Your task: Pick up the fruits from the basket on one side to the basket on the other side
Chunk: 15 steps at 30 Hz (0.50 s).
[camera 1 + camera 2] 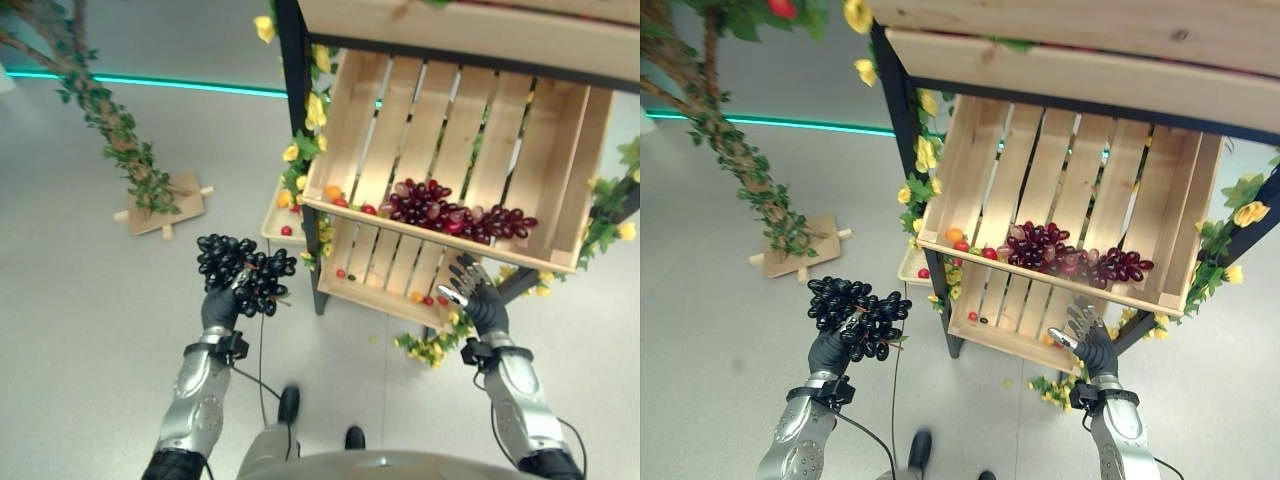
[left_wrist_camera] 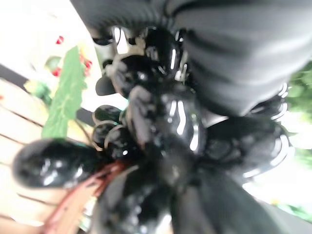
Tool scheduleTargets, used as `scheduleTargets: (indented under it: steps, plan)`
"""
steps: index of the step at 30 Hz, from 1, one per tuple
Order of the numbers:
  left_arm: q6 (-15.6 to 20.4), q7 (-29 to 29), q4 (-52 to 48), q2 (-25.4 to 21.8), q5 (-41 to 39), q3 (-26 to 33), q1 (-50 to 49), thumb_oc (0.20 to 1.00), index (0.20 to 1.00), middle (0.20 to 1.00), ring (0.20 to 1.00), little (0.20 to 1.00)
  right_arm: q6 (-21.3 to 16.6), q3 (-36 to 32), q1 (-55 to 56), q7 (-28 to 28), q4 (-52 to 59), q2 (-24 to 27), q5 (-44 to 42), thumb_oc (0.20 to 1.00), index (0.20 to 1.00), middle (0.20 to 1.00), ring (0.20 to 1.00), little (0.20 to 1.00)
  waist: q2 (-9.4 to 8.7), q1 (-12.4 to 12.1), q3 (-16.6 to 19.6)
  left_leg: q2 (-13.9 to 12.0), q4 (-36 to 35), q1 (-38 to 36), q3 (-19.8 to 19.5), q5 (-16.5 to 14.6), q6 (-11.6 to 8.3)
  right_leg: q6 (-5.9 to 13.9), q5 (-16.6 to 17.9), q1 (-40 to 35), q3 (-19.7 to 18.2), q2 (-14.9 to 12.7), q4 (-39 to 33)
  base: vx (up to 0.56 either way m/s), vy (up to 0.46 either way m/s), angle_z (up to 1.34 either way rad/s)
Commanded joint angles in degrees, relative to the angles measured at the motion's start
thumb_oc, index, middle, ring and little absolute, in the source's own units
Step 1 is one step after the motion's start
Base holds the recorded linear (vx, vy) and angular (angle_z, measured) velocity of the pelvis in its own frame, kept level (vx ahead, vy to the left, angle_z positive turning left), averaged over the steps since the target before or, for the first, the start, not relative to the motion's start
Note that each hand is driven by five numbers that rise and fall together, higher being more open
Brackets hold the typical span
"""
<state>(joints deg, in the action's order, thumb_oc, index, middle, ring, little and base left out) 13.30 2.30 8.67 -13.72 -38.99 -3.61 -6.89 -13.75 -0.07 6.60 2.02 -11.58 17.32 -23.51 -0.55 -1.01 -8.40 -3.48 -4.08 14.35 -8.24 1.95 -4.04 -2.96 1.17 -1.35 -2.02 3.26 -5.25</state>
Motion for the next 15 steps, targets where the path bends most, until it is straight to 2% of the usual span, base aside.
scheduleTargets:
  steps: [1, 2, 3, 4, 5, 6, 8, 9, 10, 11, 12, 14, 15]
  plan:
    - [6.1, 0.1, -3.0, -2.9, 1.4, 3.3, 3.0, 0.2, 0.2, 0.2, 0.2, 0.2, -3.9, -1.5, 1.1, 0.4, 5.0, 0.1, 1.0, 1.0, 1.0, 1.0, 1.0, 1.0, -1.09, 0.6, 2.5, -0.2, 2.1, -1.0, 2.0, 7.0, -1.96, 7.95, -6.1, -4.7, 2.1, -3.5, 0.8, 0.23, 0.231, -0.91]
    - [6.1, 0.4, -3.2, -2.9, 1.4, 3.5, 2.6, 0.2, 0.2, 0.2, 0.2, 0.2, -3.8, -2.1, 1.7, 0.4, 4.6, -0.3, 1.1, 1.0, 1.0, 1.0, 1.0, 1.0, -1.6, 0.7, 3.0, 0.3, 3.0, -1.3, 2.4, 6.2, -1.36, 8.58, -6.4, -4.8, 1.8, -4.8, 0.7, 0.17, 0.152, -0.78]
    - [6.1, 0.4, -3.2, -2.9, 1.4, 3.5, 2.6, 0.2, 0.2, 0.2, 0.2, 0.2, -3.8, -2.1, 1.7, 0.4, 4.6, -0.3, 1.1, 1.0, 1.0, 1.0, 1.0, 1.0, -1.65, 0.7, 3.0, 0.3, 3.0, -1.3, 2.5, 6.1, -1.33, 8.6, -6.5, -4.8, 1.7, -4.9, 0.7, 0.36, 0.341, -0.49]
    - [6.3, 0.0, -3.8, -3.5, 1.7, 4.4, 2.3, 0.2, 0.2, 0.2, 0.2, 0.2, -3.9, -2.4, 1.4, 0.5, 3.2, -1.2, 0.1, 1.0, 1.0, 1.0, 1.0, 1.0, -2.58, 0.6, 3.5, 1.2, 5.1, -1.1, 3.9, 4.1, 0.14, 9.96, -7.0, -4.5, 1.2, -7.6, 2.6, 0.25, 0.254, -0.69]
    - [6.5, -0.2, -3.8, -3.8, 2.3, 4.6, 2.4, 0.2, 0.2, 0.2, 0.2, 0.2, -3.4, -1.9, 0.9, 0.8, 2.8, -1.2, 0.3, 1.0, 1.0, 1.0, 1.0, 1.0, -3.03, 0.4, 3.4, 1.5, 6.3, -0.9, 5.0, 3.1, 0.95, 10.52, -7.2, -3.7, 0.9, -8.8, 4.4, 0.25, 0.256, -0.75]
    - [6.5, -0.2, -3.8, -3.9, 2.3, 4.6, 2.4, 0.2, 0.2, 0.2, 0.2, 0.2, -3.4, -1.9, 0.9, 0.8, 2.8, -1.3, 0.4, 1.0, 1.0, 1.0, 1.0, 1.0, -3.11, 0.3, 3.4, 1.5, 6.5, -0.8, 5.2, 2.9, 0.99, 10.56, -7.3, -3.6, 0.8, -8.8, 4.5, 0.12, 0.168, -0.6]
    - [6.6, -0.4, -3.7, -4.4, 3.0, 5.0, 2.6, 0.2, 0.2, 0.2, 0.2, 0.2, -2.9, -0.8, -0.4, 1.1, 2.6, -1.3, 1.4, 1.0, 1.0, 1.0, 1.0, 1.0, -3.62, -0.4, 3.3, 2.2, 9.0, -0.6, 6.4, 0.9, 2.32, 11.55, -7.1, -1.9, 0.5, -10.5, 8.3, 0.17, 0.225, -0.32]
    - [6.6, -0.6, -3.7, -4.6, 3.5, 4.9, 2.8, 0.2, 0.2, 0.2, 0.2, 0.2, -2.9, -0.4, -1.4, 1.1, 1.8, -1.6, 1.7, 1.0, 1.0, 1.0, 1.0, 1.0, -3.78, -0.9, 3.2, 3.1, 9.9, -1.5, 7.0, -0.7, 3.41, 12.82, -5.2, -0.1, 1.5, -11.9, 12.6, 0.22, 0.268, -0.52]
    - [6.6, -0.6, -3.8, -4.8, 4.0, 4.8, 2.8, 0.2, 0.2, 0.2, 0.2, 0.2, -2.8, -0.3, -1.7, 1.3, 1.9, -1.6, 1.8, 1.0, 1.0, 1.0, 1.0, 1.0, -3.7, -0.8, 3.2, 3.7, 9.8, -2.3, 6.9, -1.2, 3.92, 13.15, -3.6, 1.0, 1.7, -12.4, 15.5, 0.18, 0.221, -0.61]
    - [6.6, -0.6, -3.8, -4.8, 4.0, 4.8, 2.8, 0.2, 0.2, 0.2, 0.2, 0.2, -2.7, -0.3, -1.7, 1.3, 1.9, -1.6, 1.8, 1.0, 1.0, 1.0, 1.0, 1.0, -3.73, -0.8, 3.2, 3.7, 9.8, -2.3, 6.9, -1.2, 3.94, 13.17, -3.7, 1.1, 1.7, -12.4, 15.6, 0.17, 0.217, -0.43]
    - [6.5, -0.7, -4.1, -5.1, 4.6, 4.7, 2.8, 0.2, 0.2, 0.2, 0.2, 0.2, -2.5, -0.3, -1.9, 1.7, 2.8, -1.7, 1.7, 1.0, 1.0, 1.0, 1.0, 1.0, -3.11, -0.3, 3.0, 4.8, 9.3, -4.6, 6.4, -1.9, 4.95, 13.14, 0.8, 4.2, 2.4, -13.2, 22.5, 0.16, 0.221, -0.17]
    - [6.5, -1.1, -4.5, -5.7, 5.6, 4.7, 2.8, 0.2, 0.2, 0.2, 0.2, 0.2, -2.7, 0.0, -2.6, 1.3, 3.2, -1.5, 2.5, 1.0, 1.0, 1.0, 1.0, 1.0, -2.31, -0.2, 2.5, 4.6, 8.5, -6.7, 6.6, -2.8, 5.26, 12.61, 0.7, 6.7, 6.6, -14.1, 24.6, 0.19, 0.214, -0.16]
    - [6.6, -1.1, -4.8, -6.0, 6.1, 5.0, 2.6, 0.2, 0.2, 0.2, 0.2, 0.2, -2.9, -0.1, -3.2, 1.0, 3.5, -1.6, 2.7, 1.0, 1.0, 1.0, 1.0, 1.0, -2.09, -0.2, 2.5, 4.5, 7.9, -7.7, 7.1, -3.1, 5.13, 12.35, 0.1, 8.0, 9.3, -14.5, 22.4, 0.19, 0.096, -0.22]
